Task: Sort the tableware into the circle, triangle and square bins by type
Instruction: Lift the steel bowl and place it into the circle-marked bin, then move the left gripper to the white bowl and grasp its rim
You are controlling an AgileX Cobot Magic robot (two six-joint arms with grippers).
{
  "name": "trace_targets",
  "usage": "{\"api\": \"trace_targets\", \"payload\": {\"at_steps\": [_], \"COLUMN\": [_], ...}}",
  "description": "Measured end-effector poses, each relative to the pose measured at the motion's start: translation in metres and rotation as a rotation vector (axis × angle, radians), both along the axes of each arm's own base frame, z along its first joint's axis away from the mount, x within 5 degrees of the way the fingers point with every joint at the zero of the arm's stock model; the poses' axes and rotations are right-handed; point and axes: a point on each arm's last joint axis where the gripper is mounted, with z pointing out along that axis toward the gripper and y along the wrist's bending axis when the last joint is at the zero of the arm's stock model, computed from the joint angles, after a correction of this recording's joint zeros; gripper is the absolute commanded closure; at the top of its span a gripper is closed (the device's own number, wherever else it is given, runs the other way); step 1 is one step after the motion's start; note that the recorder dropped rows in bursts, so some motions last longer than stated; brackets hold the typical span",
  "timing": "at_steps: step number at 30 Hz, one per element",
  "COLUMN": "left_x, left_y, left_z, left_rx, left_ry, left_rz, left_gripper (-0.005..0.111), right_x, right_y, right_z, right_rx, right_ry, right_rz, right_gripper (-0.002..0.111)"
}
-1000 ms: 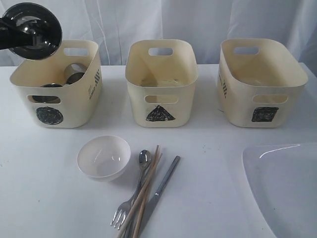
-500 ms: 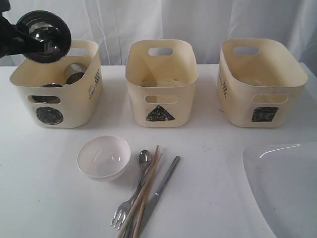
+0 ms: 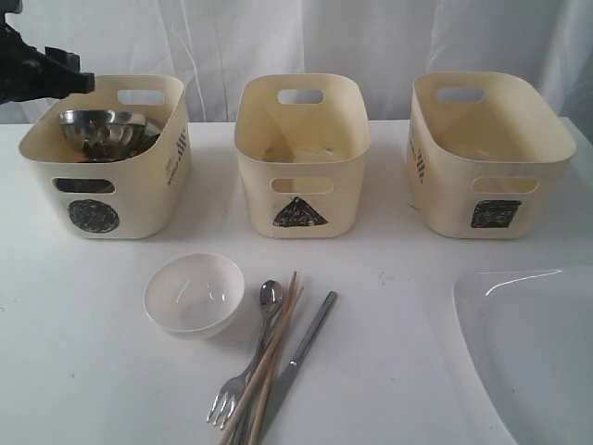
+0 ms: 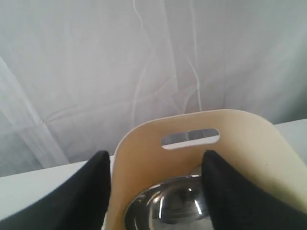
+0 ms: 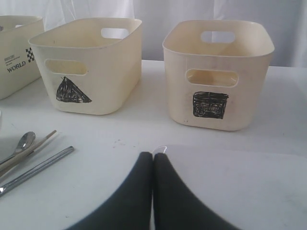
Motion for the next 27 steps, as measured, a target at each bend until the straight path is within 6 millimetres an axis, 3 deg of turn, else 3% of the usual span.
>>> {"api": "trace_targets", "payload": {"at_steps": [5,7,8,10,12,14,16,21,27], "left_x": [-0.031,-0.056,-0.062,-0.078,-0.102,-0.119,-0.13,-0.139,-0.134], "left_y": [0.002,0.009,0.012,0.02,0.028,0.021,-0.002,-0.028,-0.023], "left_z": [0.055,0.079,0.08,0.076,0.055,0.031,0.015,-0.002,-0.027], "left_rx": [-0.045,-0.14,-0.162,-0.194,-0.128,-0.073,-0.178,-0.364,-0.456], "left_ry": [-0.071,-0.006,0.043,0.208,0.541,0.792,0.922,0.922,0.802], "left_rz": [0.009,0.084,0.118,0.225,0.34,0.248,0.019,-0.242,-0.134], "left_gripper": [0.046,0.046,0.046,0.046,0.05,0.054,0.055,0.055,0.055], "right_x": [0.0,0.0,0.0,0.0,0.0,0.0,0.0,0.0,0.0], "right_y": [0.0,0.0,0.0,0.0,0.0,0.0,0.0,0.0,0.0], "right_z": [0.0,0.0,0.0,0.0,0.0,0.0,0.0,0.0,0.0], "right_rx": [0.0,0.0,0.0,0.0,0.0,0.0,0.0,0.0,0.0], "right_ry": [0.0,0.0,0.0,0.0,0.0,0.0,0.0,0.0,0.0], "right_rz": [0.0,0.0,0.0,0.0,0.0,0.0,0.0,0.0,0.0], "right_gripper": [0.108,0.108,0.108,0.108,0.108,0.108,0.108,0.108,0.108]}}
